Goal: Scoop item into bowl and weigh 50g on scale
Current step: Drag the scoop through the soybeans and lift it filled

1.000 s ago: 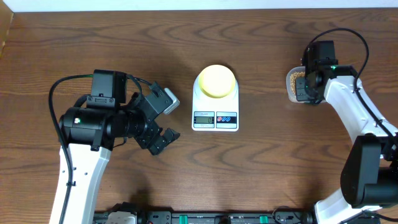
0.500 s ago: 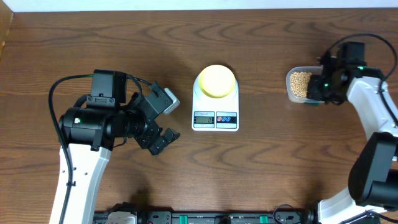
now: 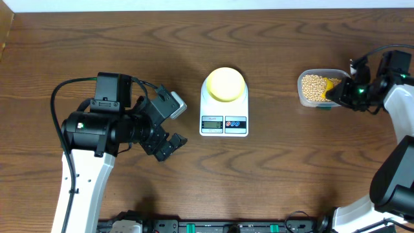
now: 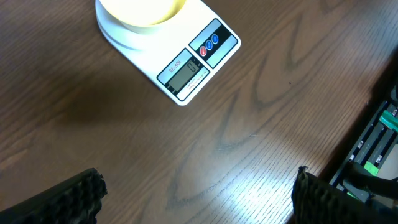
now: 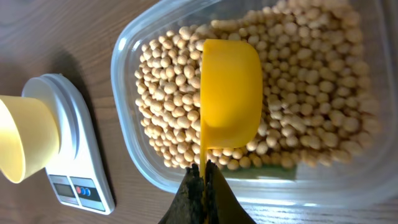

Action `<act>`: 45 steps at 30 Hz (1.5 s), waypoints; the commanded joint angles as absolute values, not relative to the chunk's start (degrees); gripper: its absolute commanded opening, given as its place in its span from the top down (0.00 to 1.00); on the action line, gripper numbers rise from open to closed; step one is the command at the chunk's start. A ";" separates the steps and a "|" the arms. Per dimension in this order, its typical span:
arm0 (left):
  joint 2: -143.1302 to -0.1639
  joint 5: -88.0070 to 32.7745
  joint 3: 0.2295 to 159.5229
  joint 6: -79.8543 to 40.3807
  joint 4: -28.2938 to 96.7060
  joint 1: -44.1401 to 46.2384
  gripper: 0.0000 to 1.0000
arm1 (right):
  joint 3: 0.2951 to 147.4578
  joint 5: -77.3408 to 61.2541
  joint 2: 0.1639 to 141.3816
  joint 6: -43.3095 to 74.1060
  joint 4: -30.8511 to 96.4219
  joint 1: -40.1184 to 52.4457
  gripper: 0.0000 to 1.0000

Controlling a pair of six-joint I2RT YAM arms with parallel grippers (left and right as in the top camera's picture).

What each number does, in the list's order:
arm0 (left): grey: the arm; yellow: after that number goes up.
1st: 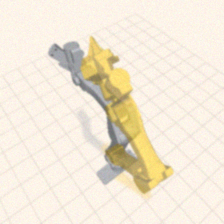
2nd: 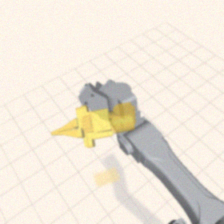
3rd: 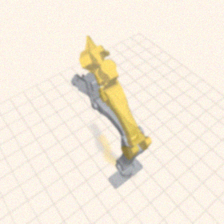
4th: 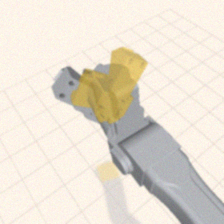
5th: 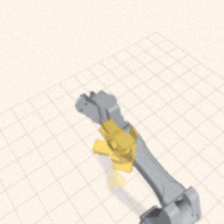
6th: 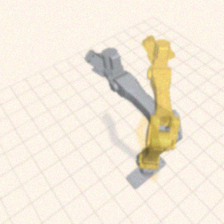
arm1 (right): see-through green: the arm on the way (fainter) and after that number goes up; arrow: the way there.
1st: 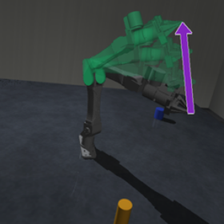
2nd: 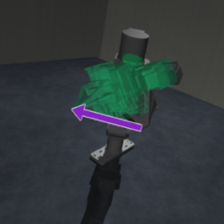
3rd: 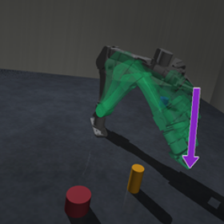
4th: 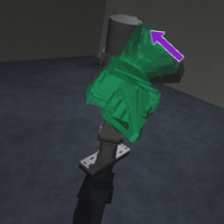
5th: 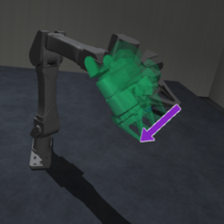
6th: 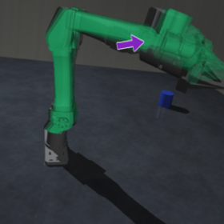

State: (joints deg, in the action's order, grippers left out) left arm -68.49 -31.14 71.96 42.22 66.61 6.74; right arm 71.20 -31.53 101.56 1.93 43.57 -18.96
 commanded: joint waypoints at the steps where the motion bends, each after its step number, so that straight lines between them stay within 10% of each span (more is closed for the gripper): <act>1: -68.58 -30.76 72.05 42.15 66.74 6.44 0.02 | 69.52 -36.77 102.04 2.07 43.51 -21.28 0.99; 45: -68.58 -30.79 72.05 42.15 66.74 6.44 0.02 | 64.47 -70.39 102.02 2.02 40.97 -38.83 0.99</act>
